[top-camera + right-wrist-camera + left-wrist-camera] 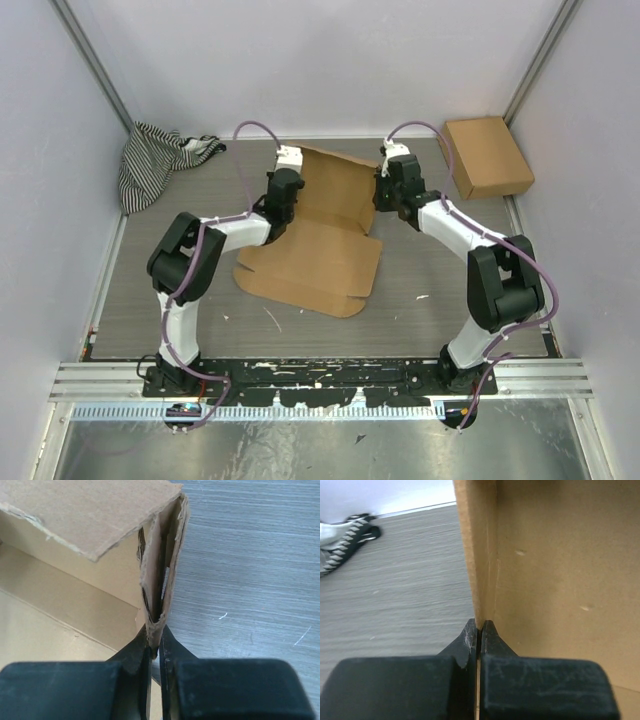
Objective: Fold the paper box
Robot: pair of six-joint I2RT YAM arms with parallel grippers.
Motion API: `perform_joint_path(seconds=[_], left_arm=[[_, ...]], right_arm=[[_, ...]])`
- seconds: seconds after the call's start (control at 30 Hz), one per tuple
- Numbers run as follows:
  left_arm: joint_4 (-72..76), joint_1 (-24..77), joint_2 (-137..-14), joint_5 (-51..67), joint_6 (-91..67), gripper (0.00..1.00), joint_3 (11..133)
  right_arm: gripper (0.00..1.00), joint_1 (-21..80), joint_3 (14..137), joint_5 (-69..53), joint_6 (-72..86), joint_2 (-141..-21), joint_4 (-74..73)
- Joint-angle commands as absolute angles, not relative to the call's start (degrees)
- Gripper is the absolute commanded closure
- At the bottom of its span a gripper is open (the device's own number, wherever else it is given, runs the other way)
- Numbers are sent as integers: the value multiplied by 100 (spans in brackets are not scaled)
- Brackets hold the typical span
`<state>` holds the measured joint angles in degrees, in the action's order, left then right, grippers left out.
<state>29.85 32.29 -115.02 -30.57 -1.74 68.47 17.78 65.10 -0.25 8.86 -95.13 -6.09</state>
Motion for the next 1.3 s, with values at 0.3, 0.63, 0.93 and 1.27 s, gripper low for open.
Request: perform_joint_path(seconds=[0.3,0.63,0.93,1.27], left_arm=[[2458,3551,-11098,-5129,-19,95,6379],[870,3551,-10129,-4217,-1107,37,6458],[-592,3551,-8775,-3760,-1678,28,6155],[-1748,3551,-7440,-3224,-2133,34,5865]], right_arm=[[99,2242,7176,971,1531,-9698,-1025],[99,2241,7864,651,1538,-10019,-1709],[92,2242,8556,578,1807,-10462,-2583],[44,2123,9528,456,2004,-11170,-3113]])
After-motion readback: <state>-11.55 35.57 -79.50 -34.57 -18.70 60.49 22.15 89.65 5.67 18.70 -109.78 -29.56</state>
